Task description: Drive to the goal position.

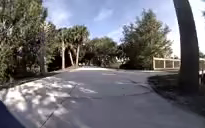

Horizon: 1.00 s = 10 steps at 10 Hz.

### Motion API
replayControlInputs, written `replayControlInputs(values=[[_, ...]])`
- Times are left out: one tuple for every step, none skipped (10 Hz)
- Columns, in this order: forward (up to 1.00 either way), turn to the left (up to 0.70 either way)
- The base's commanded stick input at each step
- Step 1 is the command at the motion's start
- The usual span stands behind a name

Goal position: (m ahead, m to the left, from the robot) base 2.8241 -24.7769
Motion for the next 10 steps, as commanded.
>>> replayControlInputs(values=[[0.0,0.0],[0.0,0.0],[0.0,-0.06],[0.0,-0.26],[0.0,-0.45],[0.0,-0.45],[0.0,-0.45],[0.0,-0.45],[0.0,-0.42],[0.0,-0.12]])
